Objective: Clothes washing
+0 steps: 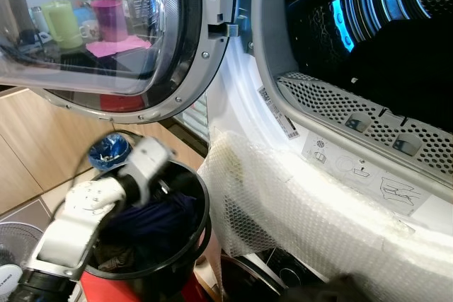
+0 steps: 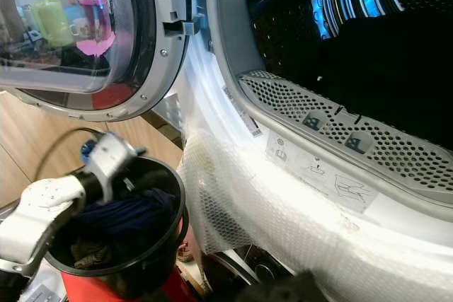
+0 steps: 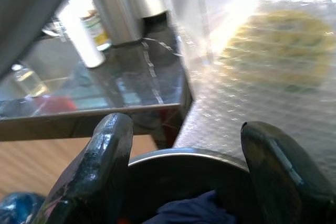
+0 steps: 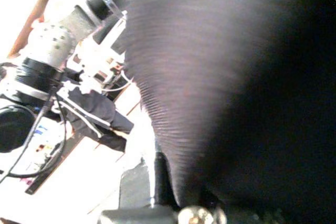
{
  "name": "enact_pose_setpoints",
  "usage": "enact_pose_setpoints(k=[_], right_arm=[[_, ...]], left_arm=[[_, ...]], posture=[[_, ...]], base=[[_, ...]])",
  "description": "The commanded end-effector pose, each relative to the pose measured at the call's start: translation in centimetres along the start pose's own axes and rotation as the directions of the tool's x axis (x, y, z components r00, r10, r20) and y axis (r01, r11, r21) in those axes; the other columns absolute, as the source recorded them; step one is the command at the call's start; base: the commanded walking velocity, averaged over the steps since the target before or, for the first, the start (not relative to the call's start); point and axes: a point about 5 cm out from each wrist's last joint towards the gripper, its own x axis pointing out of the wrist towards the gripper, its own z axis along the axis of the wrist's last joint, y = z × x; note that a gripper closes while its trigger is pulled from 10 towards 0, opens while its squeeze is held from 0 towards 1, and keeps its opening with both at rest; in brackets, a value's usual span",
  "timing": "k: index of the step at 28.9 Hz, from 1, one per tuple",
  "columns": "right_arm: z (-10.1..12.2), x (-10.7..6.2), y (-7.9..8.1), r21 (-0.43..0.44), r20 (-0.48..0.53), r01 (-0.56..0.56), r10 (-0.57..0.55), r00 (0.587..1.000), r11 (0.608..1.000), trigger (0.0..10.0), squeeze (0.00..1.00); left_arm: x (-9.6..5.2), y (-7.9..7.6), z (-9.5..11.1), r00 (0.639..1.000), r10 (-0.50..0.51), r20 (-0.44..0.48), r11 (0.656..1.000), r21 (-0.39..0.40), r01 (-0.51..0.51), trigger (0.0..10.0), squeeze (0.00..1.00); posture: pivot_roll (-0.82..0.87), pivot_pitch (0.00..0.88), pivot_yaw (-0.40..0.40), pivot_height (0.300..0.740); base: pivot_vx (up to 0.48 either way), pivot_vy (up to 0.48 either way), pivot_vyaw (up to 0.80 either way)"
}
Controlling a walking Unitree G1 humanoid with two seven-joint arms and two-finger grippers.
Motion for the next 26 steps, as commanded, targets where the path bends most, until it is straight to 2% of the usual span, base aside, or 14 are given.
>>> enact_pose_setpoints(k=[1, 3, 6, 10, 11, 13, 14, 16, 17, 18, 19, 21, 24, 26], right_arm=[[1.3, 0.7, 1.2, -0.036, 0.052, -0.064, 0.066, 0.996, 0.997, 0.0, 0.0], [1.8, 0.9, 1.6, -0.049, 0.076, -0.078, 0.082, 0.994, 0.996, 0.0, 0.0], [5.1, 2.6, 3.8, -0.135, 0.2, -0.184, 0.209, 0.957, 0.974, 0.0, 0.0], [8.9, 4.1, 6.1, -0.258, 0.322, -0.276, 0.352, 0.879, 0.926, 0.0, 0.0], [8.9, 4.1, 6.1, -0.258, 0.322, -0.276, 0.352, 0.879, 0.926, 0.0, 0.0], [11.1, 4.7, 7.6, -0.337, 0.383, -0.313, 0.433, 0.816, 0.888, 0.0, 0.0], [12.8, 5.1, 8.6, -0.386, 0.432, -0.326, 0.481, 0.762, 0.863, 0.0, 0.0], [14.4, 5.2, 9.4, -0.434, 0.477, -0.331, 0.525, 0.704, 0.838, 0.0, 0.0], [14.4, 5.2, 9.4, -0.434, 0.477, -0.331, 0.525, 0.704, 0.838, 0.0, 0.0], [16.2, 5.1, 10.0, -0.48, 0.526, -0.323, 0.563, 0.638, 0.815, 0.0, 0.0], [17.2, 5.1, 10.2, -0.498, 0.547, -0.312, 0.572, 0.611, 0.809, 0.0, 0.0], [18.6, 5.2, 10.5, -0.521, 0.56, -0.3, 0.585, 0.586, 0.799, 0.0, 0.0], [21.6, 5.8, 11.8, -0.597, 0.531, -0.294, 0.642, 0.553, 0.747, 0.0, 0.0], [22.8, 6.1, 12.0, -0.599, 0.534, -0.293, 0.644, 0.548, 0.745, 0.0, 0.0]], left_arm=[[-0.7, 0.0, -1.9, 0.997, 0.02, -0.074, 1.0, 0.026, -0.019, 10.0, 0.0], [-0.9, 0.0, -2.5, 0.995, 0.033, -0.091, 0.999, 0.033, -0.03, 10.0, 0.0], [-1.1, -0.1, -3.7, 0.992, 0.09, -0.086, 0.993, -0.065, -0.095, 10.0, 0.0], [-0.5, -0.4, -3.9, 0.993, 0.09, -0.082, 0.993, -0.067, -0.096, 10.0, 0.0], [-0.5, -0.4, -3.9, 0.993, 0.09, -0.082, 0.993, -0.067, -0.096, 10.0, 0.0], [-0.4, -0.6, -4.1, 0.993, 0.087, -0.083, 0.993, -0.073, -0.093, 10.0, 0.0], [-0.4, -0.7, -4.2, 0.993, 0.086, -0.08, 0.993, -0.07, -0.092, 10.0, 0.0], [-0.4, -0.8, -4.3, 0.993, 0.084, -0.082, 0.993, -0.07, -0.09, 10.0, 0.0], [-0.4, -0.8, -4.3, 0.993, 0.084, -0.082, 0.993, -0.07, -0.09, 10.0, 0.0], [-0.4, -0.8, -4.4, 0.993, 0.085, -0.083, 0.993, -0.074, -0.091, 10.0, 0.0], [-0.3, -0.8, -4.4, 0.993, 0.086, -0.082, 0.993, -0.076, -0.093, 10.0, 0.0], [-0.3, -0.8, -4.4, 0.993, 0.089, -0.081, 0.993, -0.074, -0.095, 10.0, 0.0], [-0.2, -1.0, -4.6, 0.993, 0.082, -0.087, 0.993, -0.083, -0.09, 10.0, 0.0], [0.0, -1.1, -4.7, 0.993, 0.078, -0.086, 0.993, -0.083, -0.085, 10.0, 0.0]], posture=[[0.29, 0.078, -0.028, 0.74], [0.29, 0.078, -0.028, 0.74], [0.29, 0.078, -0.032, 0.74], [0.29, 0.07, -0.031, 0.74], [0.29, 0.07, -0.031, 0.74], [0.29, 0.066, -0.029, 0.74], [0.29, 0.065, -0.03, 0.74], [0.29, 0.065, -0.03, 0.74], [0.29, 0.065, -0.03, 0.74], [0.29, 0.061, -0.033, 0.74], [0.29, 0.061, -0.033, 0.74], [0.29, 0.061, -0.033, 0.74], [0.28, 0.049, -0.025, 0.74], [0.27, 0.046, -0.028, 0.74]], base=[[0.0, 0.0, 0.0], [0.0, 0.0, 0.0], [0.0, 0.0, 0.0], [0.0, 0.0, 0.0], [0.0, 0.0, 0.0], [0.0, 0.0, 0.0], [0.0, 0.0, 0.0], [0.0, 0.0, 0.0], [0.0, 0.0, 0.0], [0.0, 0.0, 0.0], [0.0, 0.0, 0.0], [0.0, 0.0, 0.0], [0.0, 0.0, 0.0], [0.0, 0.0, 0.0]])
